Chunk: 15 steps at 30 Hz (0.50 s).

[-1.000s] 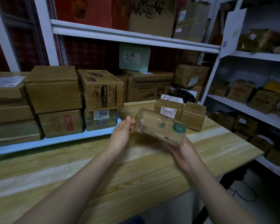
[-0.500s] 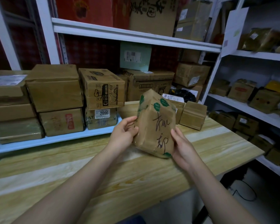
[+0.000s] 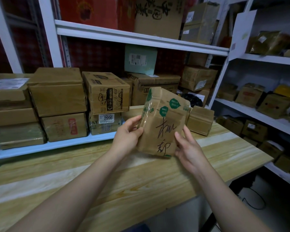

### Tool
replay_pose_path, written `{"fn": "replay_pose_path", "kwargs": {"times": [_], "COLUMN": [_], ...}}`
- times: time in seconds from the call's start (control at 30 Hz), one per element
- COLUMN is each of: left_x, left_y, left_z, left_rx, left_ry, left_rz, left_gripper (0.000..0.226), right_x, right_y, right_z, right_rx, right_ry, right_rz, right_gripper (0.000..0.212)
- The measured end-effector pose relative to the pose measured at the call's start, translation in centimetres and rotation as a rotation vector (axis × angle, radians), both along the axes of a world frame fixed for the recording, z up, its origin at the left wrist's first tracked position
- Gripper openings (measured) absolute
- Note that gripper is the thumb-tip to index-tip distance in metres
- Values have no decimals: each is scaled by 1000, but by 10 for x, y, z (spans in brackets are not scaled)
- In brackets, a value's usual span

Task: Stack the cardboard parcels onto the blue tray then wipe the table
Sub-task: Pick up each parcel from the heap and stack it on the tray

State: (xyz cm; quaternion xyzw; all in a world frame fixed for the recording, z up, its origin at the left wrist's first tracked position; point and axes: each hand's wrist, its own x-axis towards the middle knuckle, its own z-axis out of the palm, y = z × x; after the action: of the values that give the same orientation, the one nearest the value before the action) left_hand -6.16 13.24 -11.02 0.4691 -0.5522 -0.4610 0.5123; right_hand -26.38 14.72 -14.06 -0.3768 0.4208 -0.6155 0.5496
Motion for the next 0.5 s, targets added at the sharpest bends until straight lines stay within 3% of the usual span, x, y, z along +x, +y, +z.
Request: {"fn": "replay_pose_path", "kwargs": {"times": [0.23,0.5], "left_x": [0,1], "left_y": [2,2], "left_z": [0,3], "left_rx": [40,147], "left_ry": [-18,-36], "left_rz": [22,19], "left_gripper": [33,46], "right_x": [0,2], "right_y": [1,3], "right_z": [-1,7], "right_rx": [-27,20], "right_ry": [58,62], "right_rz": [-75,-163], "right_gripper": [52,48]}}
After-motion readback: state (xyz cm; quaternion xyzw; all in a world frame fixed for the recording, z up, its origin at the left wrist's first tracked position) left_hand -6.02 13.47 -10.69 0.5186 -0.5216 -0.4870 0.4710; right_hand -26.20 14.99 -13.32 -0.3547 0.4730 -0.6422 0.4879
